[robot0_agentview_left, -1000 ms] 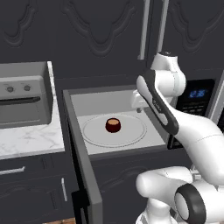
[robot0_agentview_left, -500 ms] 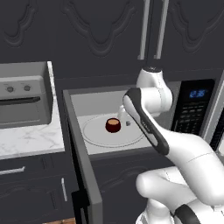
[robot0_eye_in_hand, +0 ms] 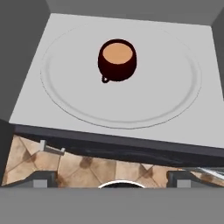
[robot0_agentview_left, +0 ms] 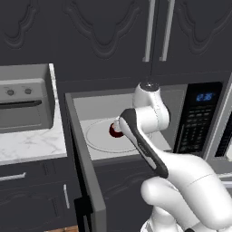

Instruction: Pick the cup of tea, navigate to the dining table, and place it on the saucer.

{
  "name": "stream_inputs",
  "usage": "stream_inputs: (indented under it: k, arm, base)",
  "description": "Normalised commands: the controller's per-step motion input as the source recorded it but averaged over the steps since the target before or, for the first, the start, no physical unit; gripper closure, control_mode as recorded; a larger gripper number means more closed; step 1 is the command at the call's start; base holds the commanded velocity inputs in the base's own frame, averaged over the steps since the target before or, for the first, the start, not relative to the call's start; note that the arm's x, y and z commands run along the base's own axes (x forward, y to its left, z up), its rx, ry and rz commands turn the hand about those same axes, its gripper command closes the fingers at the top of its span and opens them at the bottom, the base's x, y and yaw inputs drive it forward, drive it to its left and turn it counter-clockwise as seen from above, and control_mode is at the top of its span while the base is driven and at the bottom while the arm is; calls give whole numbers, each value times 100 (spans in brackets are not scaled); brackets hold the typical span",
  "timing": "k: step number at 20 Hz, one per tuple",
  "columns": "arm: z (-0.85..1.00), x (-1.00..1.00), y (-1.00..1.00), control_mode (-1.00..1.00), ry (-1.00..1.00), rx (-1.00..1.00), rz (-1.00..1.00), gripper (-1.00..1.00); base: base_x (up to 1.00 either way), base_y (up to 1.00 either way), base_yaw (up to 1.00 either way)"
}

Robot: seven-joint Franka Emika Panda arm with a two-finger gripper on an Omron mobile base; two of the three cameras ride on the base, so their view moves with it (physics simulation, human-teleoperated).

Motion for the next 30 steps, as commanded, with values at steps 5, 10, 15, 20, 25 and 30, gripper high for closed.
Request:
stream_inputs:
  k: [5,10,15,20,25,30]
  arm:
    - [-12,2,8,-100,-11,-4,-2,-100]
    - [-10,0,0,-100,-11,-10,0,-100]
    - [-23,0,-1,-100,-12,-16,0,-100]
    - [-19,0,0,-100,-7,-13,0,-100]
    - [-3,0,-2,-100,-1,-3,0,-100]
    - [0,1,-9,-100,2,0,0,-100]
  base:
    - [0,0,0]
    - [0,0,0]
    - [0,0,0]
    - [0,0,0]
    - [0,0,0]
    - [0,0,0]
